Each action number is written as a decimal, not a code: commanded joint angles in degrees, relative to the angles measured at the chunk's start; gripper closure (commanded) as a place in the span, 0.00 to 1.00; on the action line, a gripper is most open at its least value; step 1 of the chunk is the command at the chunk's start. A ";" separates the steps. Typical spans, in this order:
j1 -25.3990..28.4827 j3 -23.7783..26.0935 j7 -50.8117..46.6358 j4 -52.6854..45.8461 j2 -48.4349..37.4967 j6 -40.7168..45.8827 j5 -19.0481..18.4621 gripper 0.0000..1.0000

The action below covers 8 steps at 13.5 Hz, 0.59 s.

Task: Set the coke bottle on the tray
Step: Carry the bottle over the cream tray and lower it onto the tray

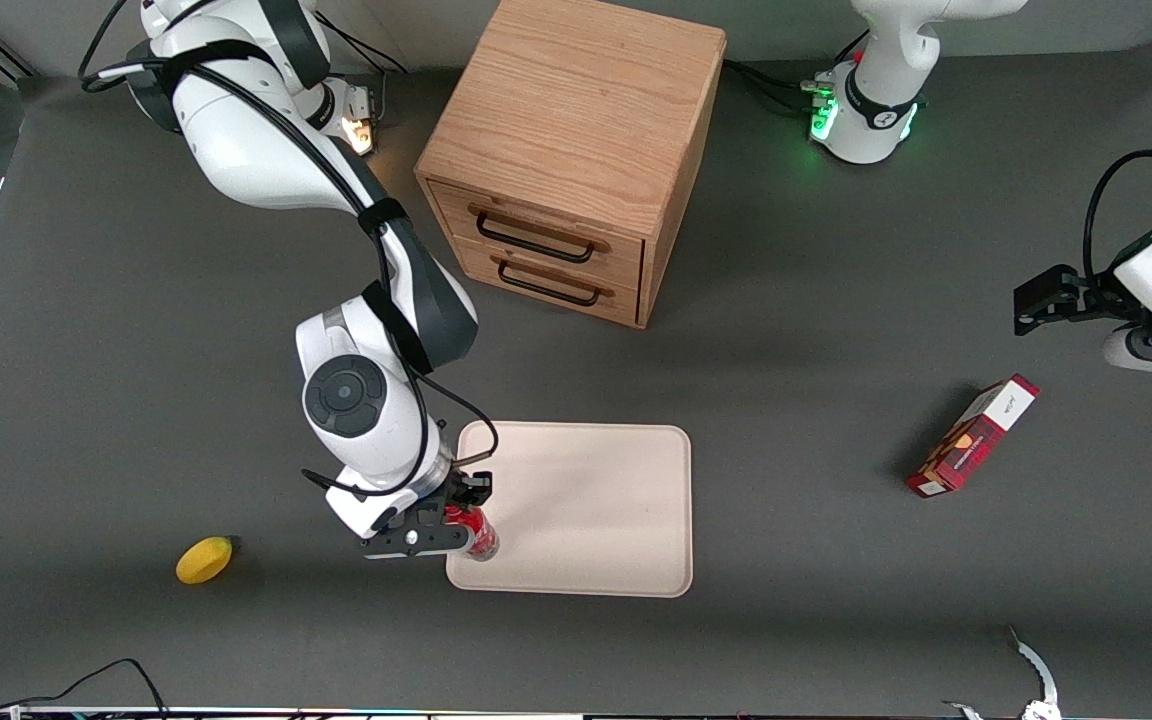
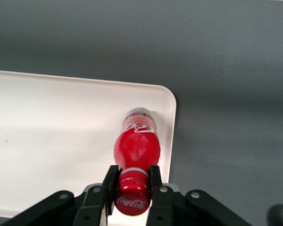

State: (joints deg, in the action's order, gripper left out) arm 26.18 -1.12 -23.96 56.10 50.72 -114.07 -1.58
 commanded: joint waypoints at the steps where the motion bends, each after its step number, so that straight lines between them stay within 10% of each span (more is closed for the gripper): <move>1: 0.98 -0.82 -2.67 -2.40 1.40 -0.88 -0.97 1.00; 6: 0.98 -0.73 -3.37 -2.05 2.10 -0.98 -0.88 1.00; 8: 0.98 -0.73 -3.46 -2.05 2.19 -0.98 -0.88 0.86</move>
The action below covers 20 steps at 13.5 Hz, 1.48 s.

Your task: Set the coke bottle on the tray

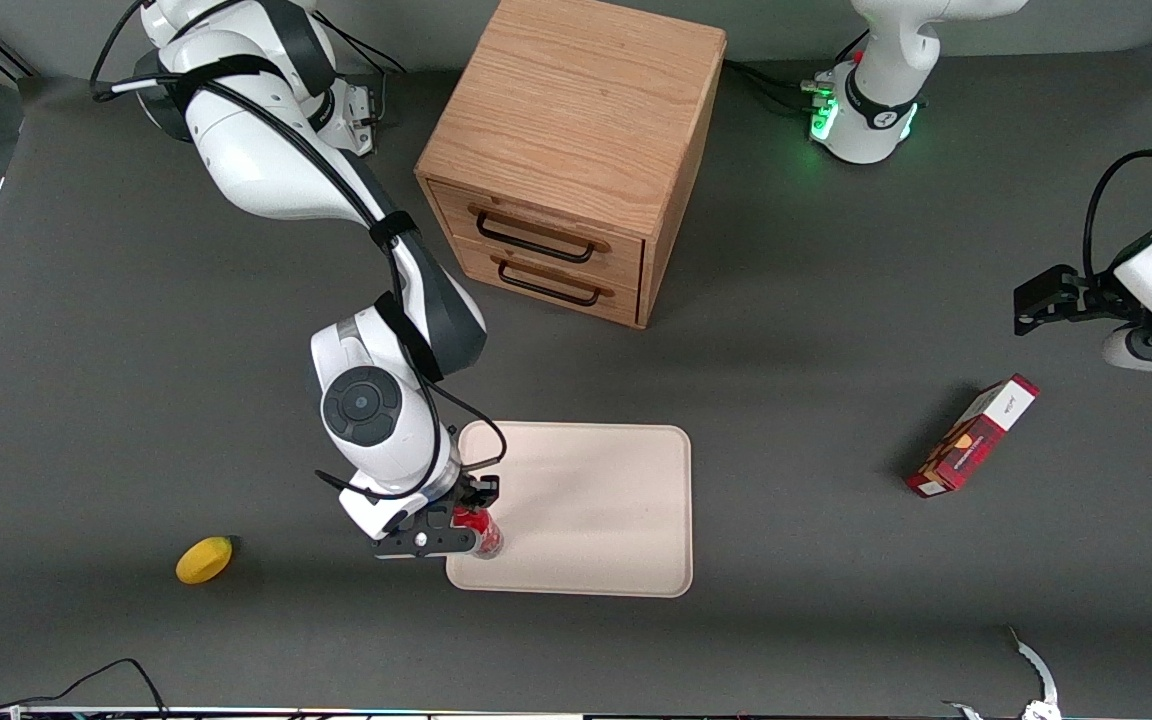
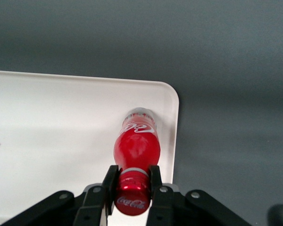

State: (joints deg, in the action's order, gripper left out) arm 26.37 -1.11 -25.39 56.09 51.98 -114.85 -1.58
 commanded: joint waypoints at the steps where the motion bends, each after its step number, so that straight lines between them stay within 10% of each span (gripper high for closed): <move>1: 0.79 -0.73 -2.03 -2.04 1.02 -0.20 -0.88 0.76; 6: 0.79 -0.82 -2.65 -2.04 1.37 -0.98 -1.14 0.02; 13: 0.53 -0.82 -2.74 -0.56 -2.65 2.85 -1.15 0.00; 20: -4.74 -0.38 2.53 27.19 -31.63 10.96 -0.88 0.00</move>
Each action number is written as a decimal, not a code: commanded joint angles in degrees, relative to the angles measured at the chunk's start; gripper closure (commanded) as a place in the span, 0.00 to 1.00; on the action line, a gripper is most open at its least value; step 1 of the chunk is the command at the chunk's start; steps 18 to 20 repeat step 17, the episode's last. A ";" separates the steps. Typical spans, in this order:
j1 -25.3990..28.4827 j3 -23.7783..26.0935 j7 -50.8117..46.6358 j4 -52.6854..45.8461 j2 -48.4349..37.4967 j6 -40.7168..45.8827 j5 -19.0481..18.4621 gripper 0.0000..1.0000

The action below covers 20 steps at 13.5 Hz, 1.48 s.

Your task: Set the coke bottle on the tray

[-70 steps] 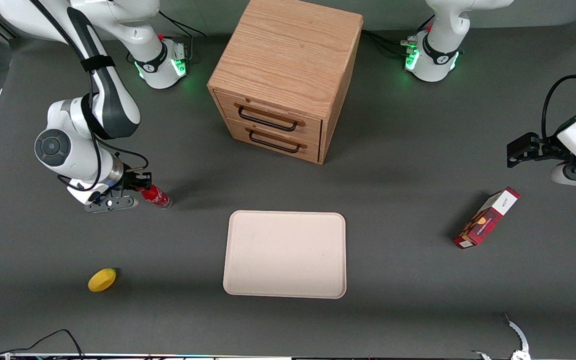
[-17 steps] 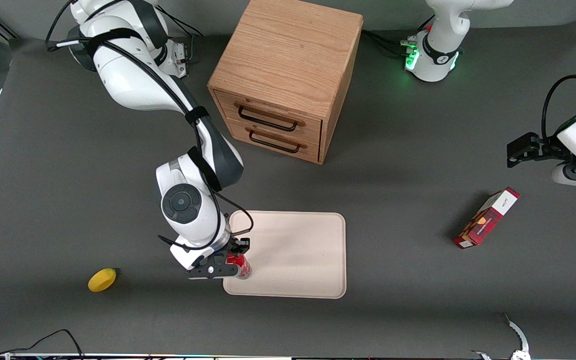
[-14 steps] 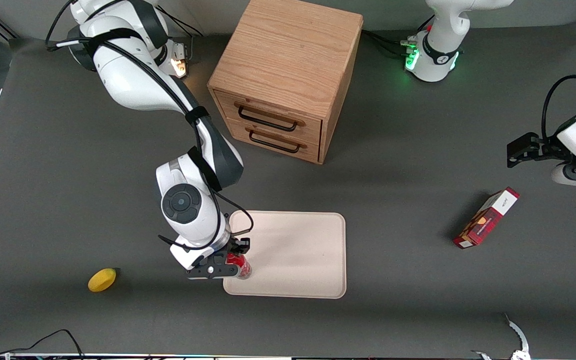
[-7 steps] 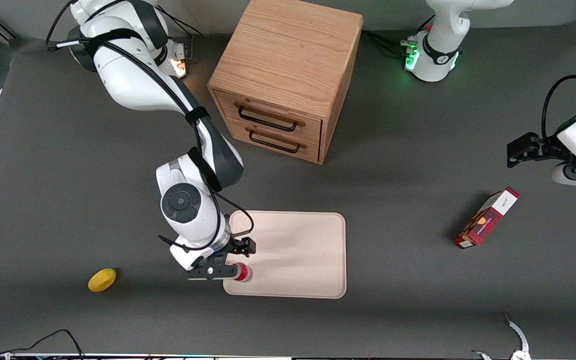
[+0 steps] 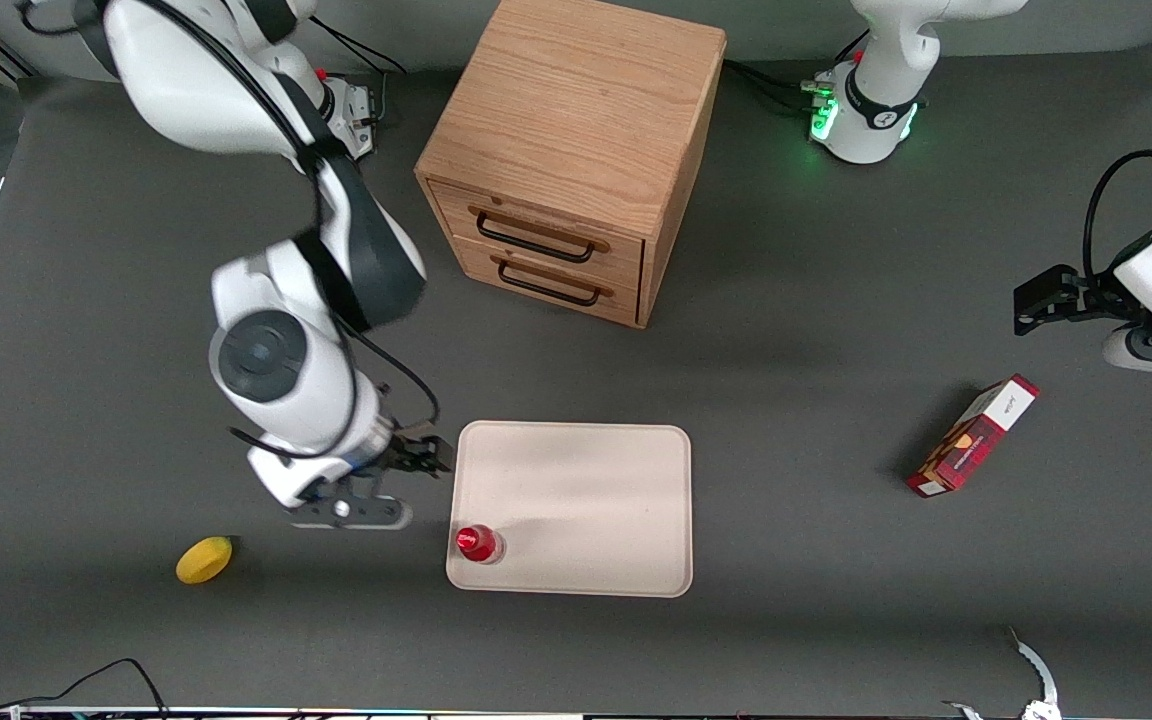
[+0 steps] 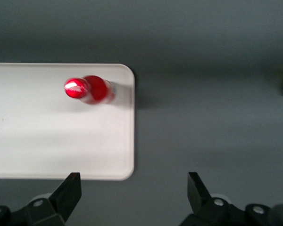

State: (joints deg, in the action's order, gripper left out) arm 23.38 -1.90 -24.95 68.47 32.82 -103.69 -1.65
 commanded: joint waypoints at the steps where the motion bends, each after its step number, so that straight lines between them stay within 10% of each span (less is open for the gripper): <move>1: -2.80 0.40 3.32 17.37 -16.43 2.41 -0.55 0.00; 9: -12.30 0.41 14.76 20.12 -32.37 17.81 -0.20 0.00; 20: -13.01 0.32 16.17 15.64 -32.82 21.77 -0.29 0.00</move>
